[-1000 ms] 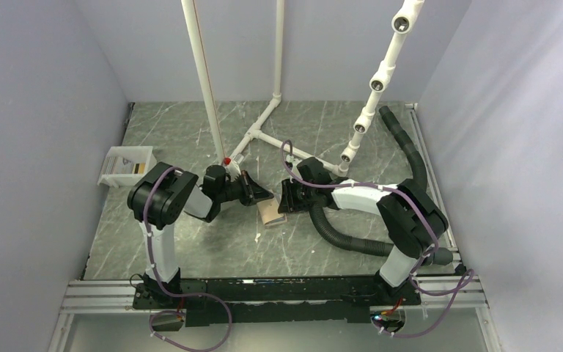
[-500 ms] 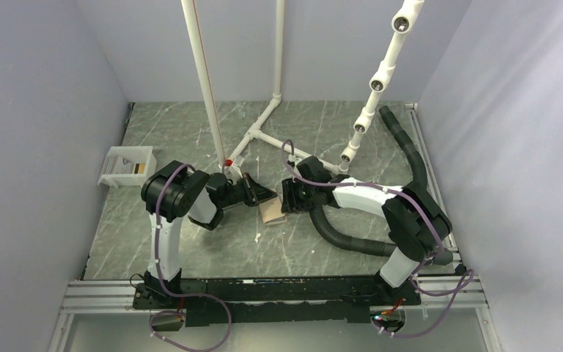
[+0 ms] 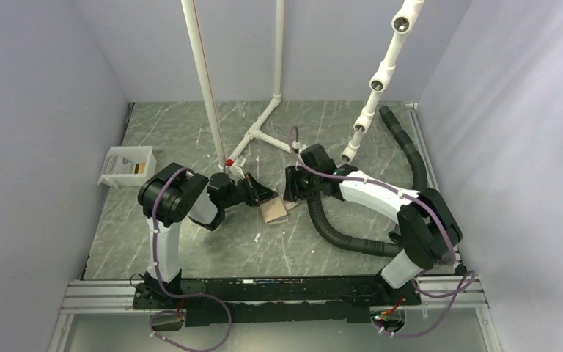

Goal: Put the credit cards into the card holder
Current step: Close the card holder at the center of the board.

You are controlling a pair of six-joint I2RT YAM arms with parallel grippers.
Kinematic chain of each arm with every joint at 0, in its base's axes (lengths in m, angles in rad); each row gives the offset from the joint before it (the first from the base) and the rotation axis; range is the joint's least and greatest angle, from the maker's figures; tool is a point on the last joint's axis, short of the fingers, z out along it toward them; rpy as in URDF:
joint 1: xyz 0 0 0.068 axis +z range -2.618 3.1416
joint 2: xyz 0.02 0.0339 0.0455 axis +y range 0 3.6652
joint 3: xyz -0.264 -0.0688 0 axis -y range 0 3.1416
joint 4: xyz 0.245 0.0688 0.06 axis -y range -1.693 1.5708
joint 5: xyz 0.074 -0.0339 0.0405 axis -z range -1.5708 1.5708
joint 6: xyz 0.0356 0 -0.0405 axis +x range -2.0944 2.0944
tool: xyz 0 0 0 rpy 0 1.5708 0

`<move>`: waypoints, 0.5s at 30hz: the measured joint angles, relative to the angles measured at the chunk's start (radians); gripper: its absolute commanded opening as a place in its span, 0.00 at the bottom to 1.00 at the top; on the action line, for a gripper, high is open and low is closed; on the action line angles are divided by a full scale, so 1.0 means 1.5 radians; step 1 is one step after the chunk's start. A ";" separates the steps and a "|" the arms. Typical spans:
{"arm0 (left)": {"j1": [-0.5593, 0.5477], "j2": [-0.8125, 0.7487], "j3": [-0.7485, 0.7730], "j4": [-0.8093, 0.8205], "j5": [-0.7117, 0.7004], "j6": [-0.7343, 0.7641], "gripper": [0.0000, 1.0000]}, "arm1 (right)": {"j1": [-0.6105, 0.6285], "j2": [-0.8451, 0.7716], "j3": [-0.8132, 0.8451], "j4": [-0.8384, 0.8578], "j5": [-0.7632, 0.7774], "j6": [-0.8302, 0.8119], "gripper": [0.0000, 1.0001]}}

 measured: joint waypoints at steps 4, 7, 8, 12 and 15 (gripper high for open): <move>-0.003 -0.003 0.000 -0.004 -0.006 0.003 0.00 | -0.021 -0.013 0.038 -0.025 0.022 0.002 0.38; -0.005 -0.006 0.000 -0.009 -0.010 0.003 0.00 | -0.030 -0.013 0.043 -0.041 0.044 0.002 0.40; -0.005 -0.007 0.000 -0.011 -0.011 0.003 0.00 | -0.030 -0.012 0.043 -0.050 0.050 0.003 0.40; -0.007 -0.013 0.000 -0.022 -0.016 0.010 0.00 | -0.030 -0.003 0.043 -0.073 0.073 0.006 0.36; -0.009 -0.018 0.000 -0.031 -0.020 0.018 0.00 | -0.029 0.009 0.043 -0.082 0.082 0.008 0.28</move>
